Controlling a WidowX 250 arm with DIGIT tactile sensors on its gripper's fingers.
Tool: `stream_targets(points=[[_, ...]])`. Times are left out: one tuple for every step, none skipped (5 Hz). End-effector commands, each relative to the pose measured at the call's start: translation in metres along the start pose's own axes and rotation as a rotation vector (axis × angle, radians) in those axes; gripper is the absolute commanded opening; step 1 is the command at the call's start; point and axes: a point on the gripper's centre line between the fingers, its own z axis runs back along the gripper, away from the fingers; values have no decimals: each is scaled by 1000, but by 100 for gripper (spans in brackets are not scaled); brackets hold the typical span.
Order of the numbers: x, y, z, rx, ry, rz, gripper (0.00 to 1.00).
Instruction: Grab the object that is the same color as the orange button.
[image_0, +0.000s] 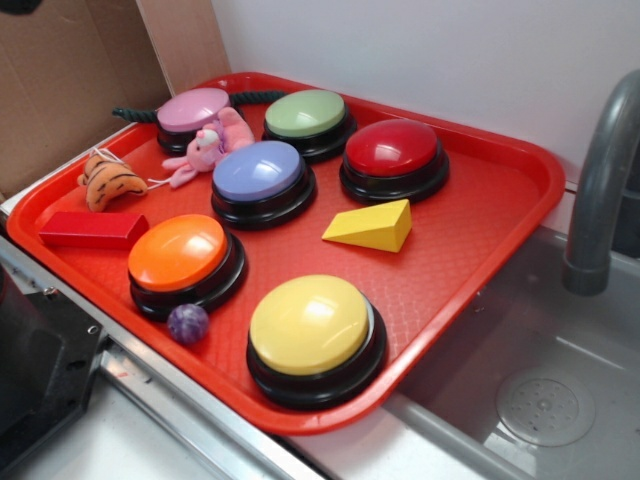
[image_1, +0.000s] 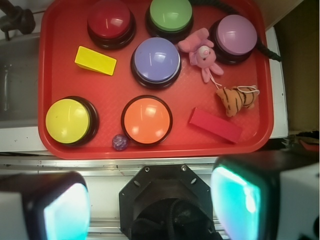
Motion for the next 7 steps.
stream_targets(points=[[0, 0, 0, 0, 0, 0, 100], [18, 32, -17, -41, -37, 194, 100], [31, 59, -33, -51, -89, 392, 100], [42, 89, -51, -92, -113, 597, 100], [42, 124, -79, -63, -130, 809, 100], [38, 150, -109, -19, -134, 989, 100], [36, 167, -137, 24, -121, 1082, 100]])
